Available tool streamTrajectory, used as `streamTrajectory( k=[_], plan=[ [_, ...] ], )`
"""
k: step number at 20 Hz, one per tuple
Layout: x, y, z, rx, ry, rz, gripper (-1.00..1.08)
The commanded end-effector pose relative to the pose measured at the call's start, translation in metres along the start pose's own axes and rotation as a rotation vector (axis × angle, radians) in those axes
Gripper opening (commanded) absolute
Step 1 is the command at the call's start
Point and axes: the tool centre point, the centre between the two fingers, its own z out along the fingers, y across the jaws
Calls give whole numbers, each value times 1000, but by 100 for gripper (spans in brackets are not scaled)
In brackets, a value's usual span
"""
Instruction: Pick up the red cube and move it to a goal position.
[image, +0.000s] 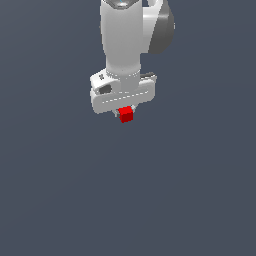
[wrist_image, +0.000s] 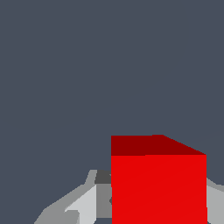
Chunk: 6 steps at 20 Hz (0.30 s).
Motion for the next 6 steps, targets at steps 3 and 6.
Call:
streamTrajectory(
  k=[3, 6],
  plan=[
    [-4, -4, -15, 0, -1, 0, -100],
    [-5, -5, -18, 1, 0, 0, -100]
  ],
)
